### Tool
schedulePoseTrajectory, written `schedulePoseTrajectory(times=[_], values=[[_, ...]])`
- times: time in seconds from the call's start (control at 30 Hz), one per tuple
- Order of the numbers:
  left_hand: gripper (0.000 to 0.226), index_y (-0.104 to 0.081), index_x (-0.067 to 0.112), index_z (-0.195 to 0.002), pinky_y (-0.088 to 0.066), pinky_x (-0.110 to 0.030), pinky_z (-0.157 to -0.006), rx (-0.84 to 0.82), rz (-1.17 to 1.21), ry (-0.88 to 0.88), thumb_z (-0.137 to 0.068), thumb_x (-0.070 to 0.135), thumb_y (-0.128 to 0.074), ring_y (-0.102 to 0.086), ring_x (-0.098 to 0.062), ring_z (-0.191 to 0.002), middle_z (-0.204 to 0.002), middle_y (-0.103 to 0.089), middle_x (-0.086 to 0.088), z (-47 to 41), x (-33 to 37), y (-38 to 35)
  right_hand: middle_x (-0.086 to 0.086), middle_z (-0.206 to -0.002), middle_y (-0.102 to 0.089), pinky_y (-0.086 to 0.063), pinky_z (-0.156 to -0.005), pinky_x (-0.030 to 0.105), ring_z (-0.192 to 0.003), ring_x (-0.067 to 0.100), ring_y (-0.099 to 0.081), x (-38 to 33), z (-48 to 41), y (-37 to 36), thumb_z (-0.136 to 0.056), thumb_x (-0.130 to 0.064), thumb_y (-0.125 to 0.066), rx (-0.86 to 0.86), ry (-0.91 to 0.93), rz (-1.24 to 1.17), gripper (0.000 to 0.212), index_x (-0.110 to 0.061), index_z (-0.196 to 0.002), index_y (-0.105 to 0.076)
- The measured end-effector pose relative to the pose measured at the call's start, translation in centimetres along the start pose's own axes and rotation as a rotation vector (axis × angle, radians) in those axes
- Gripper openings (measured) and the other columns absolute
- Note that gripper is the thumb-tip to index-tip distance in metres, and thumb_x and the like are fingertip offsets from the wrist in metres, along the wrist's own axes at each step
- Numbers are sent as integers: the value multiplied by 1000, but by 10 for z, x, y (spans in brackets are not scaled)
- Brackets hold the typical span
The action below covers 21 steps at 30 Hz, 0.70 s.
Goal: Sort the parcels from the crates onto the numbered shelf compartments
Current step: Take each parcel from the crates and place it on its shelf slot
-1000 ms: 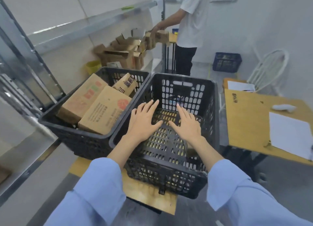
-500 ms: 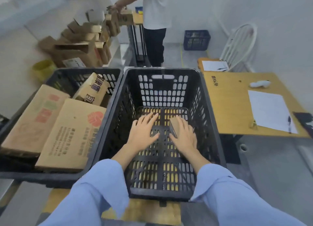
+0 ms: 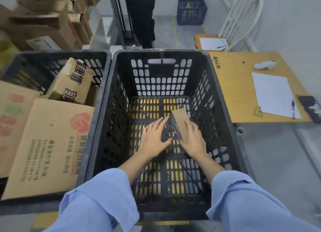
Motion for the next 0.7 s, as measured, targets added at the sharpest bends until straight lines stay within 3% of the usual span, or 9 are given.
schedulePoseTrajectory(times=[0.2, 0.4, 0.7], values=[[83, -15, 33, -156, -23, -42, -115, -39, 74, 74, -88, 54, -58, -27, -17, -143, -159, -28, 6, -2, -20, -11, 5, -155, -27, -44, -105, 46, -135, 28, -42, -14, -7, -11, -84, -37, -75, -21, -22, -178, 93, -27, -155, -16], [81, -16, 34, -156, -24, -43, -113, -77, 97, 104, -89, 56, -56, -30, -18, -142, -157, -32, 7, 1, -33, -23, 2, -153, -27, -45, -100, 46, -129, 27, -46, -27, -9, -25, -84, -45, -74, -99, 43, -165, 92, -25, -154, -18], [79, -19, 34, -154, -25, -47, -112, -184, 93, 127, -88, 52, -58, -33, -22, -140, -156, -34, 4, 3, -37, -40, 7, -153, -32, -44, -104, 48, -133, 30, -45, -22, -12, -27, -85, -35, -74, -141, -6, -246, 91, -30, -155, -16]])
Point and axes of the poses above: each hand's wrist, its own z-axis away from the middle knuckle, its own y-axis out of the back of the hand, x = y × z, the point moved 10 cm from there along -z, towards the middle knuckle
